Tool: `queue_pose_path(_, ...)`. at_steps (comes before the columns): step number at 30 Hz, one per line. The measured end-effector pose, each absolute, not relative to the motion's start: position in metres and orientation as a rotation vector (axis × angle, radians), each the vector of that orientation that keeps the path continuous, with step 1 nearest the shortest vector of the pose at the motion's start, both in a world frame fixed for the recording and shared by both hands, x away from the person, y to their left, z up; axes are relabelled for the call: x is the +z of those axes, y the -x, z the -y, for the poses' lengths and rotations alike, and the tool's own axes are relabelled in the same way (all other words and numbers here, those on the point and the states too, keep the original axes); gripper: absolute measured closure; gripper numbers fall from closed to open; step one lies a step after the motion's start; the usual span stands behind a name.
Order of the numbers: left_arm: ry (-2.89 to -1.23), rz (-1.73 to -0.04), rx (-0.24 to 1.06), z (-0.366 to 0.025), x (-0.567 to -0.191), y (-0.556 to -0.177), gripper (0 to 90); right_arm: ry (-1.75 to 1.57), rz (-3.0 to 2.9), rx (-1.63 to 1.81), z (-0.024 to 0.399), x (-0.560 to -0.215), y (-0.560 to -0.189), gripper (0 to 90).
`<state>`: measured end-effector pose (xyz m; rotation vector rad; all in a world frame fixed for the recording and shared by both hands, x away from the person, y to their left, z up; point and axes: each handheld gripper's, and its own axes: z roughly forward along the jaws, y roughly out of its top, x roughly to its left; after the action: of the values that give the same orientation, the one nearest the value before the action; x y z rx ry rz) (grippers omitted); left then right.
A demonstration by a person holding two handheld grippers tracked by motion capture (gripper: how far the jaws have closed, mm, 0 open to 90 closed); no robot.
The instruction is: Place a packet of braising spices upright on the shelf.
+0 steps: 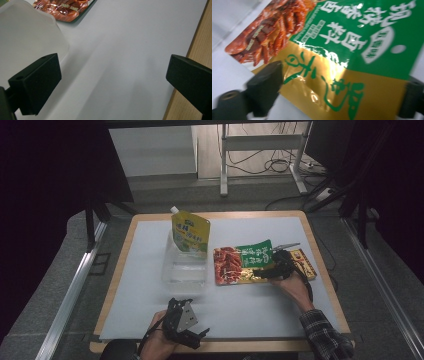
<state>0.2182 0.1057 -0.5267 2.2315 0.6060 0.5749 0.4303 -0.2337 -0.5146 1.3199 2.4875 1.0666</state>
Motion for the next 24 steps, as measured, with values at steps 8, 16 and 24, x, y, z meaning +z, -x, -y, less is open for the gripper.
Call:
queue_pose_path(8, -2.252, -0.598, 0.583, -0.105, -0.527, -0.218, 0.0, -1.309, -2.467, 1.016, 0.237, -0.510, -0.438, 66.3)
queue_pose_path(16, -2.271, -0.592, 0.597, -0.105, -0.528, -0.218, 0.1, -1.245, -2.413, 1.004, 0.238, -0.501, -0.433, 88.1)
queue_pose_path(24, -2.242, -0.617, 0.604, -0.107, -0.527, -0.218, 0.1, -1.251, -2.383, 1.097, 0.239, -0.484, -0.432, 88.6)
